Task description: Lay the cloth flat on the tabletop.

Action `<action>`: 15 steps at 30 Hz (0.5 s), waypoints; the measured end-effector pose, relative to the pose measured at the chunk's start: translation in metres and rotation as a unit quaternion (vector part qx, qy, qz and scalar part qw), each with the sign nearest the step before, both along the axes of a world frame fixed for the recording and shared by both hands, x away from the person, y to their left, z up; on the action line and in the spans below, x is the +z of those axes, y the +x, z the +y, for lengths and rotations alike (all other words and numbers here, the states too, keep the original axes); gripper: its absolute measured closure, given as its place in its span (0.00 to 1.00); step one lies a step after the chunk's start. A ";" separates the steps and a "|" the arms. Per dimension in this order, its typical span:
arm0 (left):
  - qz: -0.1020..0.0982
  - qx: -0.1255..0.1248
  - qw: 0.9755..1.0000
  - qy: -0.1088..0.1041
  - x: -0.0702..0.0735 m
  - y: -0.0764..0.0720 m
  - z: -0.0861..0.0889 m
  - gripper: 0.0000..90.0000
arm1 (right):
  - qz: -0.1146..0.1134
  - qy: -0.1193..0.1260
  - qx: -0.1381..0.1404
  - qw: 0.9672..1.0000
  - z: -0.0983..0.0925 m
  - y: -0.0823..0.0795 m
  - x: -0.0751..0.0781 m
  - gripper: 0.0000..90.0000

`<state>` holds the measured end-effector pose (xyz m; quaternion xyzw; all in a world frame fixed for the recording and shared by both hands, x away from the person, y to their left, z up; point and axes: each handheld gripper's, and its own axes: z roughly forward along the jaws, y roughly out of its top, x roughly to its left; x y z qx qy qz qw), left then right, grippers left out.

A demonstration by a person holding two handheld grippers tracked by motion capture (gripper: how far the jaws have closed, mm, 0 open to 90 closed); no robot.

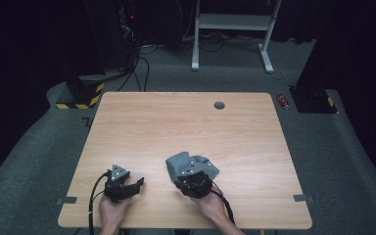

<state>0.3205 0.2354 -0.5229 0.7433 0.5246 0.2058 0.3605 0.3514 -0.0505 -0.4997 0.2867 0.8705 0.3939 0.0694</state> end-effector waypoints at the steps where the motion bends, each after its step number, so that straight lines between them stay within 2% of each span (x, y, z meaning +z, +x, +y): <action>1: 0.000 0.000 1.000 0.000 0.000 0.000 0.000 0.38 | 0.000 0.000 0.000 1.000 0.000 0.000 0.000 0.76; 4: -0.006 -0.024 1.000 -0.019 0.012 0.001 -0.015 0.37 | -0.001 0.026 -0.014 1.000 -0.022 -0.002 0.010 0.72; 6: -0.005 -0.032 0.999 -0.026 0.014 0.002 -0.020 0.37 | -0.002 0.031 -0.018 0.999 -0.028 -0.002 0.013 0.71; 7: -0.005 -0.054 0.998 -0.028 0.020 0.004 -0.032 0.37 | -0.010 0.034 -0.025 0.999 -0.039 -0.003 0.018 0.71; 10: -0.004 -0.078 0.997 -0.023 0.025 0.006 -0.046 0.37 | -0.021 0.027 -0.043 0.999 -0.049 -0.003 0.022 0.71; 11: -0.003 -0.099 0.995 -0.019 0.028 0.009 -0.062 0.37 | -0.020 0.015 -0.069 0.997 -0.058 0.001 0.021 0.71; 13: -0.002 -0.106 0.994 -0.015 0.029 0.010 -0.068 0.37 | -0.019 0.011 -0.080 0.997 -0.063 0.005 0.019 0.71; 14: -0.001 -0.126 0.992 0.003 0.030 0.014 -0.084 0.38 | -0.008 0.007 -0.104 0.995 -0.070 0.010 0.013 0.72; 15: 0.000 -0.130 0.992 0.006 0.029 0.015 -0.088 0.38 | -0.005 0.004 -0.109 0.994 -0.072 0.011 0.011 0.72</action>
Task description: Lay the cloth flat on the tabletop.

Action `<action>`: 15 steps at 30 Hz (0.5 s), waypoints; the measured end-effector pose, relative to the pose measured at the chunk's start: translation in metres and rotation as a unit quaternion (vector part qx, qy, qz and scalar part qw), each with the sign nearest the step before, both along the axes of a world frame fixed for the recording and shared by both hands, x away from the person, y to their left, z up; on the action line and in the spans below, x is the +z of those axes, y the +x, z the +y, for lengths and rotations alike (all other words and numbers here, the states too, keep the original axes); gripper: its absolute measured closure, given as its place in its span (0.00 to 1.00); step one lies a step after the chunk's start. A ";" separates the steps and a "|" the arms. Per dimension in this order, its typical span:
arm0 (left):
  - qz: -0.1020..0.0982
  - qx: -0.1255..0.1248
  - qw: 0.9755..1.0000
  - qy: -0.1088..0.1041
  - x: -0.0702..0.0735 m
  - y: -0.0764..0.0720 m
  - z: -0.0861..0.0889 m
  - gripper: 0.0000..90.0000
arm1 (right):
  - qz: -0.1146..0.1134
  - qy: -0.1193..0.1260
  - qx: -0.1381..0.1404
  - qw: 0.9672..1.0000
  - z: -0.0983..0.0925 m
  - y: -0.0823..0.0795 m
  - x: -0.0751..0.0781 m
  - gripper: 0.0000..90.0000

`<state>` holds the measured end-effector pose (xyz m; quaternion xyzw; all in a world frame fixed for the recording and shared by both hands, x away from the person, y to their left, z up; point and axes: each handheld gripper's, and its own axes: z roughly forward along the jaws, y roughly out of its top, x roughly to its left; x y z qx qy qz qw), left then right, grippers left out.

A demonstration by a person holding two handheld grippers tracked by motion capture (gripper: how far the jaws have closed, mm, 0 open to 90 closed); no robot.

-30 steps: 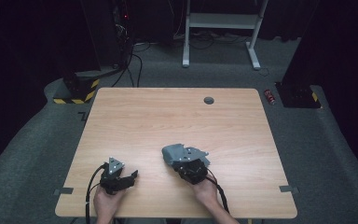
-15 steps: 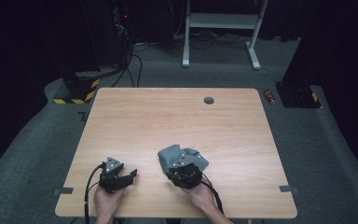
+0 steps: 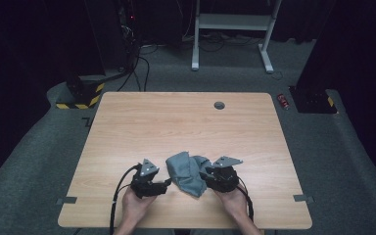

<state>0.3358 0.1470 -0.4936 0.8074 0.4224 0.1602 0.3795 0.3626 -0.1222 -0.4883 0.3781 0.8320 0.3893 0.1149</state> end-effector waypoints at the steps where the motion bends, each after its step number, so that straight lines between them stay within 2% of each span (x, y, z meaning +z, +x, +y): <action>1: 0.000 0.000 1.000 0.000 0.000 0.000 0.000 0.39 | 0.000 0.000 0.000 1.000 0.000 0.000 0.000 0.72; 4: 0.000 -0.014 1.000 0.016 -0.001 0.006 -0.018 0.42 | 0.007 -0.018 -0.011 1.000 -0.002 0.006 -0.010 0.71; 6: -0.001 -0.022 0.999 0.029 -0.001 0.009 -0.027 0.43 | 0.011 -0.021 -0.015 1.000 -0.002 0.007 -0.012 0.71; 8: -0.004 -0.023 0.998 0.060 -0.002 0.015 -0.038 0.48 | 0.013 -0.030 -0.017 0.999 0.000 0.010 -0.016 0.72; 11: 0.001 -0.027 0.996 0.081 -0.004 0.020 -0.044 0.57 | 0.017 -0.044 -0.014 0.999 0.003 0.013 -0.021 0.76; 12: 0.001 -0.027 0.996 0.081 -0.004 0.020 -0.044 0.61 | 0.017 -0.044 -0.014 0.999 0.003 0.013 -0.021 0.76; 13: 0.005 -0.030 0.996 0.086 -0.005 0.022 -0.044 0.61 | 0.018 -0.052 -0.009 0.998 0.003 0.015 -0.023 0.78; 14: 0.011 -0.034 0.995 0.096 -0.007 0.024 -0.044 0.72 | 0.012 -0.056 -0.010 0.998 0.004 0.014 -0.025 0.82; 15: 0.017 -0.035 0.994 0.098 -0.008 0.025 -0.044 0.76 | 0.012 -0.057 -0.009 0.998 0.004 0.014 -0.025 0.83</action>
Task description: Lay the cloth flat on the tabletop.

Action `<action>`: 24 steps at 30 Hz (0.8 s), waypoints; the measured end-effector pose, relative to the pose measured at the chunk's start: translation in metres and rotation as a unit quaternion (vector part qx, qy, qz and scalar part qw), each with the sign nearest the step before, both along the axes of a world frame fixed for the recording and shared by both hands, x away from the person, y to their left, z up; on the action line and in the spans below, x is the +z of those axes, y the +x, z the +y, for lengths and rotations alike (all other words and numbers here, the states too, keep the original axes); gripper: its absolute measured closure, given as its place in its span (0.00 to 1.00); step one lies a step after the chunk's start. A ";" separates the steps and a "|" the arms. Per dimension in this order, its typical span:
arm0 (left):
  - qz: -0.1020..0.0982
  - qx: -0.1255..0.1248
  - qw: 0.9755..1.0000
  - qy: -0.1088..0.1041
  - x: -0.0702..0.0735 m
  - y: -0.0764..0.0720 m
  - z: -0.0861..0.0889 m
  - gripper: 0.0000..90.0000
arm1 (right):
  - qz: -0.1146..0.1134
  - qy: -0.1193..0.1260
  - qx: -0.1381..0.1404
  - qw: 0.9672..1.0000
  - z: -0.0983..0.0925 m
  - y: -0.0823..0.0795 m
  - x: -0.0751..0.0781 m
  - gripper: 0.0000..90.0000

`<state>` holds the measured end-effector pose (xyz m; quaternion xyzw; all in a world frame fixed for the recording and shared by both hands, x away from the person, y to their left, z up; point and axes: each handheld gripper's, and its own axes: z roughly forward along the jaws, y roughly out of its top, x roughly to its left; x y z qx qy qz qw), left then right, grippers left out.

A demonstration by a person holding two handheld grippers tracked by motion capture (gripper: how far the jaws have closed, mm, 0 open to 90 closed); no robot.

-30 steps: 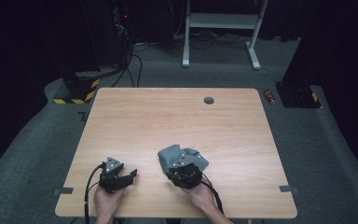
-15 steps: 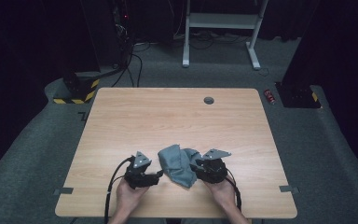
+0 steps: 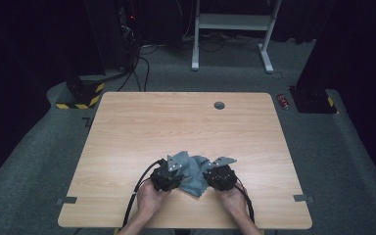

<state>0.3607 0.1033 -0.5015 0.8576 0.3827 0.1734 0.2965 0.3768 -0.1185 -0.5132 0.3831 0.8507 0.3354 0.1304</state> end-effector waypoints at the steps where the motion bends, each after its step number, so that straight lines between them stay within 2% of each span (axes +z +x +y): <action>1: 0.004 -0.002 1.000 0.001 0.000 0.001 0.001 0.82 | -0.002 -0.002 0.002 1.000 0.000 0.000 0.000 0.85; 3: 0.005 -0.003 1.000 0.004 0.000 0.001 0.002 0.91 | -0.007 -0.006 0.005 1.000 -0.001 0.000 0.000 0.86; 6: 0.004 -0.002 1.000 -0.008 0.004 0.000 0.009 0.95 | -0.015 -0.011 0.006 1.000 0.000 -0.001 -0.001 0.87; 7: 0.003 0.004 1.000 -0.030 0.009 -0.004 0.021 0.95 | -0.019 -0.009 0.006 1.000 0.000 -0.002 -0.002 0.87; 8: 0.003 0.004 1.000 -0.030 0.009 -0.004 0.021 0.95 | -0.019 -0.009 0.006 1.000 0.000 -0.002 -0.002 0.87; 10: 0.003 0.015 0.998 -0.054 0.014 -0.010 0.040 0.96 | -0.023 -0.005 0.006 1.000 -0.001 -0.003 -0.003 0.87; 11: 0.003 0.015 0.998 -0.054 0.014 -0.010 0.040 0.96 | -0.023 -0.005 0.006 1.000 -0.001 -0.003 -0.003 0.87; 12: 0.009 0.020 0.997 -0.067 0.015 -0.014 0.051 0.96 | -0.024 -0.006 0.006 1.000 -0.001 -0.004 -0.003 0.87; 13: 0.012 0.019 0.997 -0.072 0.015 -0.016 0.056 0.95 | -0.027 -0.009 0.006 1.000 -0.001 -0.004 -0.003 0.87; 14: 0.022 0.022 0.996 -0.084 0.012 -0.020 0.066 0.93 | -0.028 -0.008 0.007 1.000 -0.001 -0.004 -0.003 0.87; 17: 0.038 0.025 0.995 -0.093 0.005 -0.028 0.072 0.89 | -0.028 -0.009 0.007 1.000 -0.001 -0.004 -0.003 0.87; 18: 0.033 0.030 0.996 -0.083 0.003 -0.032 0.074 0.85 | -0.029 -0.009 0.007 1.000 -0.001 -0.004 -0.003 0.87; 20: 0.030 0.038 0.995 -0.090 0.004 -0.035 0.076 0.79 | -0.029 -0.010 0.007 1.000 -0.001 -0.004 -0.003 0.87; 23: 0.014 0.043 0.994 -0.102 0.013 -0.037 0.074 0.64 | -0.030 -0.011 0.007 0.999 0.000 -0.004 -0.003 0.87; 24: 0.009 0.043 0.994 -0.104 0.016 -0.036 0.072 0.64 | -0.030 -0.011 0.007 0.999 0.000 -0.004 -0.003 0.87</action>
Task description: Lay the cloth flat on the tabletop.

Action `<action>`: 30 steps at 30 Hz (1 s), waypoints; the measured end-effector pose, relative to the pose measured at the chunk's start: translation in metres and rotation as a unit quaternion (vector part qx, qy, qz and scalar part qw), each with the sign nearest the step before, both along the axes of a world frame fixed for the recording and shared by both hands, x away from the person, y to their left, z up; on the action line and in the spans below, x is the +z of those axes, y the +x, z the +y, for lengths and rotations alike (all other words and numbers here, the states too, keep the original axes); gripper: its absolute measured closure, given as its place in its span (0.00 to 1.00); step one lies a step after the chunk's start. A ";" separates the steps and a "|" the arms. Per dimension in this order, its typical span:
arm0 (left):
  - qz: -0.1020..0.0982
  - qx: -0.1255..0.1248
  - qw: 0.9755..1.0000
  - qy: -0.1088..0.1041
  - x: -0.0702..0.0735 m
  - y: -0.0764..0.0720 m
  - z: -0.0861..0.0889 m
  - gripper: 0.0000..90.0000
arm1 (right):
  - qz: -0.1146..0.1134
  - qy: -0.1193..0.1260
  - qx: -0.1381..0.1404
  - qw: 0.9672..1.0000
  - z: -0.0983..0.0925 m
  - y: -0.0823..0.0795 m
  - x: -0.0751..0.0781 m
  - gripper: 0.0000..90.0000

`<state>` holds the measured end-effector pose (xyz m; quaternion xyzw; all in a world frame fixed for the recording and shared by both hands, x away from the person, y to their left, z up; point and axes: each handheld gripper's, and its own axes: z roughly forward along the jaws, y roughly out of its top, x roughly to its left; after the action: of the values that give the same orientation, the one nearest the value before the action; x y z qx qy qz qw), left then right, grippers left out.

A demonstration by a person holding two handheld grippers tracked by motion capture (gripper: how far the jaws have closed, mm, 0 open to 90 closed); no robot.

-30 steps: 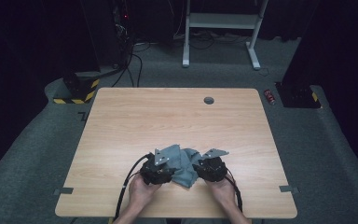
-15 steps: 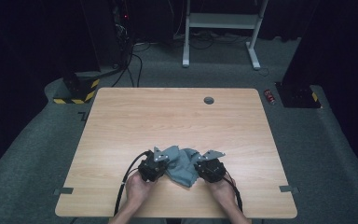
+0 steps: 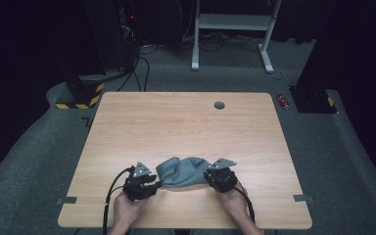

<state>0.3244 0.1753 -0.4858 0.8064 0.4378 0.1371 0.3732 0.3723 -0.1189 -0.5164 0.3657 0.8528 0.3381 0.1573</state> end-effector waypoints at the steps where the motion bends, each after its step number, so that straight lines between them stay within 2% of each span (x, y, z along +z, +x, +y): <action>1: -0.011 -0.002 1.000 0.001 0.007 0.003 -0.006 0.58 | 0.000 0.000 0.000 1.000 0.000 0.000 0.000 0.87; 2: -0.011 -0.002 1.000 0.001 0.007 0.003 -0.006 0.56 | 0.000 0.000 0.000 1.000 0.000 0.000 0.000 0.87; 4: -0.019 -0.012 1.000 0.011 0.012 0.010 -0.019 0.55 | 0.000 0.000 -0.002 1.000 0.000 0.000 0.000 0.87; 5: -0.026 -0.017 0.999 0.040 0.012 0.018 -0.033 0.54 | -0.002 0.000 -0.003 1.000 0.000 -0.001 0.000 0.87; 6: -0.026 -0.017 0.999 0.040 0.012 0.018 -0.033 0.54 | -0.002 0.000 -0.003 1.000 0.000 -0.001 0.000 0.87; 8: -0.021 -0.014 0.998 0.064 0.008 0.028 -0.045 0.54 | -0.002 0.000 -0.003 1.000 0.000 -0.001 0.000 0.87; 9: -0.015 -0.009 0.997 0.079 0.004 0.038 -0.053 0.55 | -0.002 0.000 -0.003 1.000 0.001 -0.001 0.000 0.87; 10: -0.015 -0.009 0.997 0.079 0.004 0.038 -0.053 0.58 | -0.002 0.000 -0.003 1.000 0.001 -0.001 0.000 0.87; 11: -0.014 -0.008 0.995 0.103 0.001 0.044 -0.058 0.66 | -0.002 -0.001 -0.004 1.000 0.001 -0.001 0.000 0.87; 12: -0.014 -0.008 0.995 0.103 0.001 0.044 -0.058 0.73 | -0.002 -0.001 -0.004 1.000 0.001 -0.001 0.000 0.87; 13: -0.014 -0.009 0.994 0.112 0.000 0.046 -0.059 0.73 | -0.002 -0.001 -0.003 1.000 0.001 -0.001 0.000 0.87; 15: -0.012 -0.010 0.994 0.110 0.002 0.045 -0.056 0.90 | -0.004 -0.001 -0.003 1.000 0.001 -0.001 0.000 0.87; 16: -0.009 -0.009 0.995 0.102 0.005 0.042 -0.048 0.98 | -0.003 0.001 -0.005 1.000 0.001 -0.002 -0.001 0.87; 17: -0.005 -0.010 0.996 0.093 0.007 0.039 -0.042 0.98 | -0.003 0.001 -0.005 1.000 0.001 -0.002 -0.001 0.87; 18: -0.005 -0.010 0.996 0.093 0.007 0.039 -0.042 0.98 | -0.003 0.001 -0.005 1.000 0.001 -0.002 -0.001 0.87; 19: 0.000 0.000 0.998 0.064 0.011 0.028 -0.021 0.99 | -0.004 0.002 -0.004 1.000 0.000 -0.002 -0.001 0.87; 21: 0.003 0.003 0.998 0.056 0.011 0.025 -0.017 0.99 | -0.005 0.002 -0.003 1.000 0.000 -0.002 -0.001 0.87; 22: 0.004 0.010 0.999 0.046 0.011 0.020 -0.007 0.99 | -0.005 0.003 -0.003 1.000 0.000 -0.002 -0.001 0.87; 26: 0.015 0.028 0.999 0.028 0.006 0.005 0.018 0.99 | -0.007 0.004 -0.002 1.000 0.000 -0.002 -0.001 0.87; 29: 0.044 0.039 0.998 0.018 -0.005 0.000 0.030 0.98 | -0.005 0.003 -0.002 1.000 0.000 -0.002 -0.001 0.87; 30: 0.049 0.040 0.998 0.021 -0.008 0.000 0.032 0.97 | -0.003 0.001 -0.003 1.000 0.001 -0.001 -0.001 0.86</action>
<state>0.3249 0.2070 -0.4935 0.8017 0.4847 0.1212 0.3280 0.3709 -0.1184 -0.5169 0.3674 0.8507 0.3400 0.1604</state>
